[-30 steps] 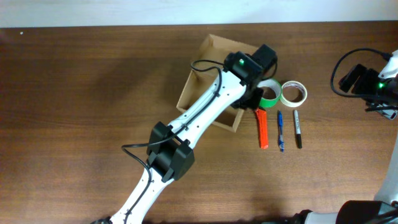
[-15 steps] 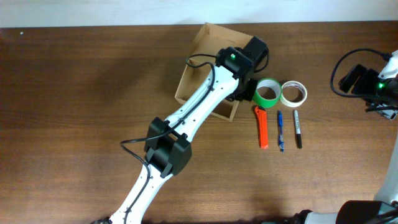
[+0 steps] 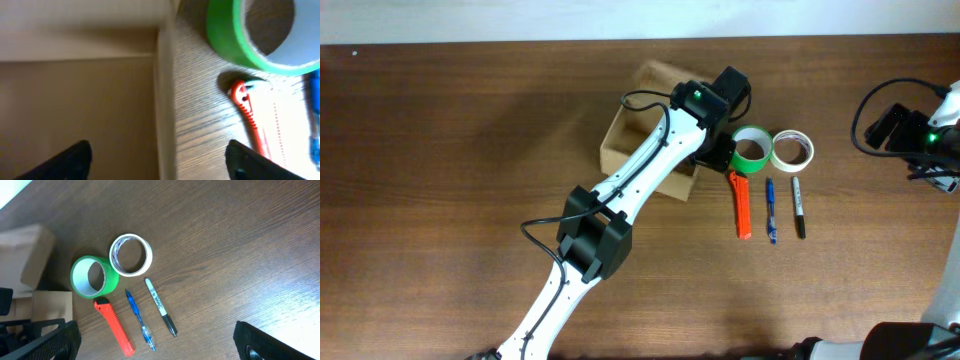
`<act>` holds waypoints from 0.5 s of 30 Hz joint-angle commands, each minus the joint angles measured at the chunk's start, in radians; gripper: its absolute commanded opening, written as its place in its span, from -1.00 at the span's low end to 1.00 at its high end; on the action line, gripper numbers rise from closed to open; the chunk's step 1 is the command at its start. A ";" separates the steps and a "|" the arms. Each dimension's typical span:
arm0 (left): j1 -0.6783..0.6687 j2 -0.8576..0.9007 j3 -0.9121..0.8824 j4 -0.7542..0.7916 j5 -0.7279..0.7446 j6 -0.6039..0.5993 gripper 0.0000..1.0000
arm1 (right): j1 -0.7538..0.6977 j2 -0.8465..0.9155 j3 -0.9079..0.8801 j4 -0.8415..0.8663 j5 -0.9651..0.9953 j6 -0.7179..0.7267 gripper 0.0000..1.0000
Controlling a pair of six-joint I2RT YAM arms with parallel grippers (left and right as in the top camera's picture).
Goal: Pack container
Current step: 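Push the cardboard box right toward the tape rolls with the left gripper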
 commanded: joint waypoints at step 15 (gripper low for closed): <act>0.082 -0.054 0.551 -0.328 -0.256 0.009 0.84 | -0.001 -0.021 0.022 0.000 -0.017 0.032 0.90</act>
